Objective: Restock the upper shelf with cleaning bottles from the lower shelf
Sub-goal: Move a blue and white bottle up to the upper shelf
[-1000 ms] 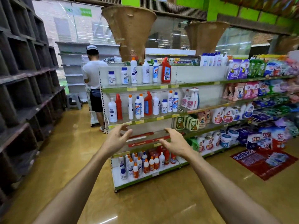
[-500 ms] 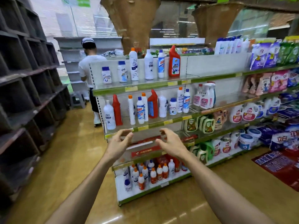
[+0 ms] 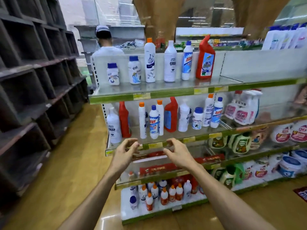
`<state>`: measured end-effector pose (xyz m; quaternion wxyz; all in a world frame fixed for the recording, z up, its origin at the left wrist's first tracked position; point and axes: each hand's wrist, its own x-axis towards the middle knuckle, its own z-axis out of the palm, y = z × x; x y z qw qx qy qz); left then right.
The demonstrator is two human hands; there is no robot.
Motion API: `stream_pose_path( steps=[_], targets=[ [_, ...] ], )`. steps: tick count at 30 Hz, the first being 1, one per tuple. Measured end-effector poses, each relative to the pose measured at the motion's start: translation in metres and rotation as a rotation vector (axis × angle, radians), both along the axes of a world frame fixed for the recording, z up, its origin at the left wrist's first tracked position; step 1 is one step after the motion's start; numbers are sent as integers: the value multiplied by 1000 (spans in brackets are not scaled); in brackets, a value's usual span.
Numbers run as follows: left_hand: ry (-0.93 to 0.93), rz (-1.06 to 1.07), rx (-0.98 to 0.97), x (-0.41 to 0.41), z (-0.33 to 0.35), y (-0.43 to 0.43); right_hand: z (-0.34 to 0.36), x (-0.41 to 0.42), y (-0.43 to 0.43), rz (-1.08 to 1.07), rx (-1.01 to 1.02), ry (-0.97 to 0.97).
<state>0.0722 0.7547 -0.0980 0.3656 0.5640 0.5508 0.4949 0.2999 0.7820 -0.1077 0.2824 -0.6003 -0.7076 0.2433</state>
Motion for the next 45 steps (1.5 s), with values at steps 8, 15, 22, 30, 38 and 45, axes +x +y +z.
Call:
stream_pose_path(
  steps=[8, 15, 22, 30, 38, 45],
  targets=[
    [-161, -3, -4, -2, -17, 111, -17, -10, 106, -16, -20, 8],
    [-177, -48, -23, 4, -25, 190, -22, -17, 181, -59, -59, 68],
    [-206, -8, -39, 13, -33, 222, -3, -32, 252, -62, -67, 243],
    [-273, 149, -16, 21, -37, 234, -19, -48, 303, -21, 3, 312],
    [-280, 225, -23, 32, -37, 232, -24, -45, 307, 204, 32, 271],
    [-246, 252, -8, 36, -34, 238, -23, -38, 290, 275, 130, 393]
  ],
)
